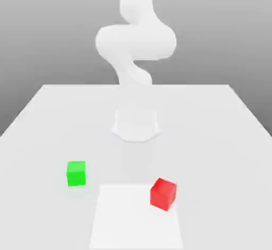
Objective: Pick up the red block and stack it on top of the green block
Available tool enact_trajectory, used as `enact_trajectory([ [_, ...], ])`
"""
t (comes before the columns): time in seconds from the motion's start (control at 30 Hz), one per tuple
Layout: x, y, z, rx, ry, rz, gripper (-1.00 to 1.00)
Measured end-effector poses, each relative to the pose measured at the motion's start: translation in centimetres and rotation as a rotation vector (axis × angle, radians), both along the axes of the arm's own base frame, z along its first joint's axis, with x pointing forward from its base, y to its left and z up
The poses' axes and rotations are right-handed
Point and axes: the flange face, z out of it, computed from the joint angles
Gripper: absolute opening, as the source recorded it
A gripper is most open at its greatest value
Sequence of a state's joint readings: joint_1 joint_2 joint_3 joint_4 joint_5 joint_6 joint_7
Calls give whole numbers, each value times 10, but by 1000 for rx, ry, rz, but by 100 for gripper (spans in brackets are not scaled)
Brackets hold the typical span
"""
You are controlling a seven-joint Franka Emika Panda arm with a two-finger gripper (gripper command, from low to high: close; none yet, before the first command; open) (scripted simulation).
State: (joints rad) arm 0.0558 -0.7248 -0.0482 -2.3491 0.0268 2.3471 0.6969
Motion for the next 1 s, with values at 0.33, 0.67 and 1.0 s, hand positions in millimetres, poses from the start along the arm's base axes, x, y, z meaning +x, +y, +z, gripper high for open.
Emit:
enact_trajectory([
  [0.33,63,35,-213,-111,291,394,0],
  [0.67,21,72,-400,-309,546,779,0],
  [1.0,-6,73,-478,-412,622,927,0],
])
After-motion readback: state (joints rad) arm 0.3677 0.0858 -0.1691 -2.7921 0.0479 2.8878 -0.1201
